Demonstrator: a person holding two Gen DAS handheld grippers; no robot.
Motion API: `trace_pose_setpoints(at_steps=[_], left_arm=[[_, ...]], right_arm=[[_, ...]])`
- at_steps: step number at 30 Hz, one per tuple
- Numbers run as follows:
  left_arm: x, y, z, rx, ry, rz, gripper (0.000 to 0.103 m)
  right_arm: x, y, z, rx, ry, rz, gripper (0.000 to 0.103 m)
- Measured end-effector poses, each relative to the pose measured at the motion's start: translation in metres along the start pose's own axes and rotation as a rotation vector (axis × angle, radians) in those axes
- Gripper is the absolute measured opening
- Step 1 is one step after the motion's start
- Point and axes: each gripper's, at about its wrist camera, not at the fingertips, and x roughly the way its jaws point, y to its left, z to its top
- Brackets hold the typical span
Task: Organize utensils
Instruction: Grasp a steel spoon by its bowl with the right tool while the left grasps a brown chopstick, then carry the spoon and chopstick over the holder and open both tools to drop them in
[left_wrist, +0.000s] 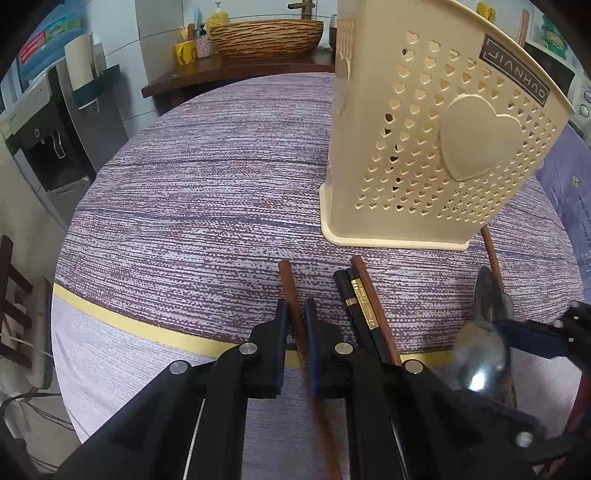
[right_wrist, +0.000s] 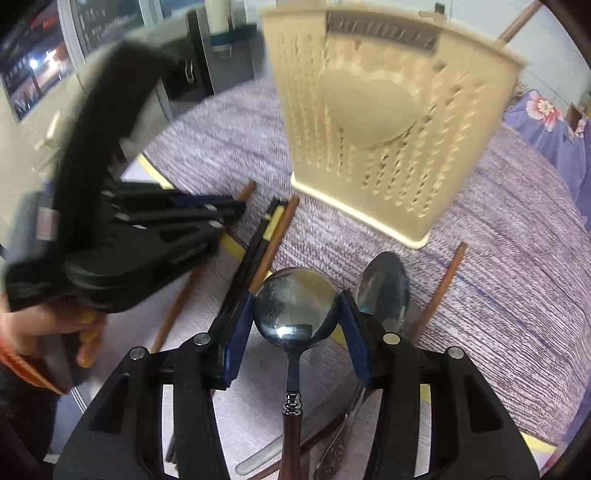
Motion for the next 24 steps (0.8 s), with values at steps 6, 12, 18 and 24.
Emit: trace_pose_setpoints(at_steps=[6, 12, 18, 24], left_arm=[[-0.019, 0.004, 0.004, -0.033, -0.056, -0.031, 0.009], [-0.075, 0.007, 0.008, -0.058, -0.182, -0.08, 0.009], [-0.146, 0.018, 0.008, -0.079, -0.356, -0.128, 0.008], [-0.175, 0.025, 0.01, -0.086, -0.43, -0.141, 0.008]], right_arm=[[-0.047, -0.006, -0.011, 0.045, -0.125, 0.021, 0.048], [-0.082, -0.012, -0.025, 0.072, -0.219, 0.021, 0.048], [-0.109, -0.012, -0.035, 0.08, -0.295, 0.025, 0.048], [-0.125, -0.018, -0.034, 0.113, -0.34, 0.041, 0.048]])
